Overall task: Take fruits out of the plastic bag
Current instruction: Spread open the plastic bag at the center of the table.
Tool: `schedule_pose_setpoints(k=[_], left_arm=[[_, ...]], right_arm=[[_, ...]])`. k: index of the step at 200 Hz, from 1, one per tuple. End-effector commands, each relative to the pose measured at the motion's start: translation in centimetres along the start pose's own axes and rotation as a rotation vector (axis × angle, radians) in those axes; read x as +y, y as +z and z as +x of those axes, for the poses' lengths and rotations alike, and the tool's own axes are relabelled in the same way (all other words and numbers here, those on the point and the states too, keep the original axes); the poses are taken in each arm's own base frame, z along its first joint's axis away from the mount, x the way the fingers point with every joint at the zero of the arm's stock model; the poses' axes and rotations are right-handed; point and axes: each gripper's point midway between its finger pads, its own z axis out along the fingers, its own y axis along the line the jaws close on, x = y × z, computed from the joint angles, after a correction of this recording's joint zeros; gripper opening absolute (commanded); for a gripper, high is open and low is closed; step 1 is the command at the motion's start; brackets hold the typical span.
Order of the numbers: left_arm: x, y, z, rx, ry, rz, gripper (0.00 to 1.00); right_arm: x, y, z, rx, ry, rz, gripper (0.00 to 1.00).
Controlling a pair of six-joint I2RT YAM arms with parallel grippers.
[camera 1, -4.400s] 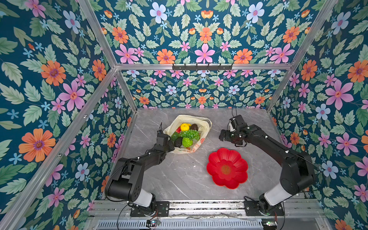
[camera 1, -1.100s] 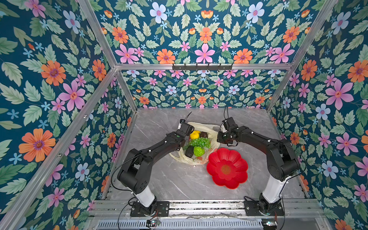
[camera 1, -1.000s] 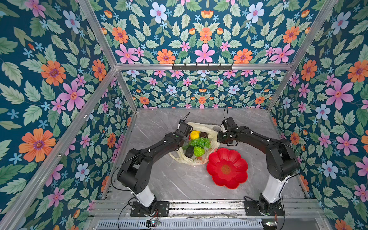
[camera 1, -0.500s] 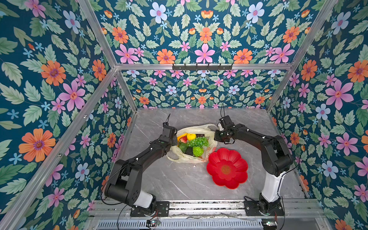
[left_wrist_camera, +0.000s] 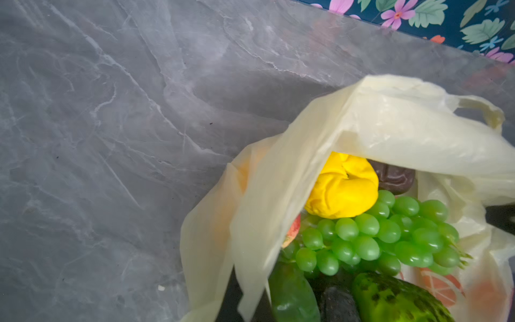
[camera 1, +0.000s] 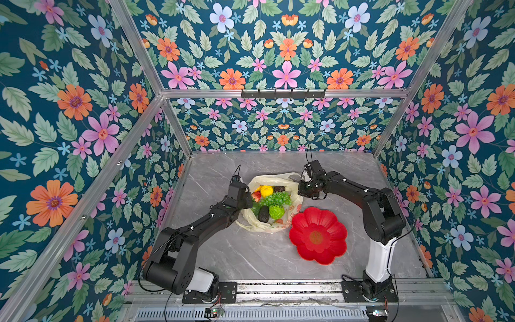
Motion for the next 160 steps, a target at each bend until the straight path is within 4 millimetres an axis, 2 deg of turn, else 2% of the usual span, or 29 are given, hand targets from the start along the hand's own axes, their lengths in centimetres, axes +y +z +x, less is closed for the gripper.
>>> schedule_pose_setpoints(k=[1,34,78,112,124,160], left_arm=[[-1.3,0.1,-0.5,-0.019,0.043,0.027,0.00],[-2.9,-0.5,-0.2,-0.040,0.096,0.058,0.00],[-1.7,-1.4,0.3,-0.073,0.089,0.022,0.00],[0.0,-1.9,0.1,-0.104,0.080,-0.025,0.00],[0.0,-2.0,-0.1,-0.132,0.084,-0.016,0.00],[-0.2,-2.1,0.0,-0.159,0.063,0.010,0.00]], right_arm=[[-0.8,-0.8,-0.1,-0.018,-0.008,0.046,0.00],[-1.0,-1.1,0.1,-0.028,-0.006,0.056,0.00],[-0.7,-1.5,0.0,-0.024,-0.005,0.051,0.02],[-0.2,-2.7,0.3,-0.027,-0.007,0.049,0.21],[0.0,-3.6,0.7,-0.032,-0.002,0.064,0.30],[0.8,-6.4,2.4,-0.061,0.023,0.105,0.44]])
